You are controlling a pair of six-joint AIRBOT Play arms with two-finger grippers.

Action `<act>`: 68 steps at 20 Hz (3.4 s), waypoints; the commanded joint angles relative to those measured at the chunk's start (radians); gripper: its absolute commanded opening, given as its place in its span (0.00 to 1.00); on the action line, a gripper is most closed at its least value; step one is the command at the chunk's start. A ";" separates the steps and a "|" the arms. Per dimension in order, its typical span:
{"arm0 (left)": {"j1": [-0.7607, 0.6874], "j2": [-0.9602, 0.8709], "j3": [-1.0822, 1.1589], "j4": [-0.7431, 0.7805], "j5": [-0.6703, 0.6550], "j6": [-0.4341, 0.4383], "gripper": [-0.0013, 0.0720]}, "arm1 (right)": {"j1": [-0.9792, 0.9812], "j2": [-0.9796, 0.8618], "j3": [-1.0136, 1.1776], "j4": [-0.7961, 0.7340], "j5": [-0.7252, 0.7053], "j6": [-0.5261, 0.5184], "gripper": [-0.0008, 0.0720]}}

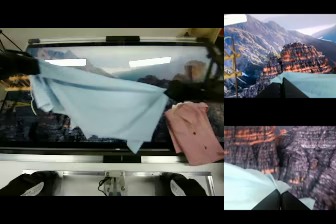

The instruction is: Fold the shirts.

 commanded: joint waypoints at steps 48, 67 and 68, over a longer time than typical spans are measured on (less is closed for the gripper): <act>0.010 -0.265 -0.660 -0.704 0.285 -0.018 0.06 | 0.220 -0.428 -0.492 0.415 -0.232 -0.272 0.94; 0.241 0.367 0.289 -0.239 0.116 -0.105 0.06 | -0.302 0.297 0.444 0.192 -0.201 -0.386 0.08; 0.241 0.388 0.320 -0.271 0.135 -0.105 0.06 | -0.302 0.323 0.473 0.196 -0.251 -0.386 0.08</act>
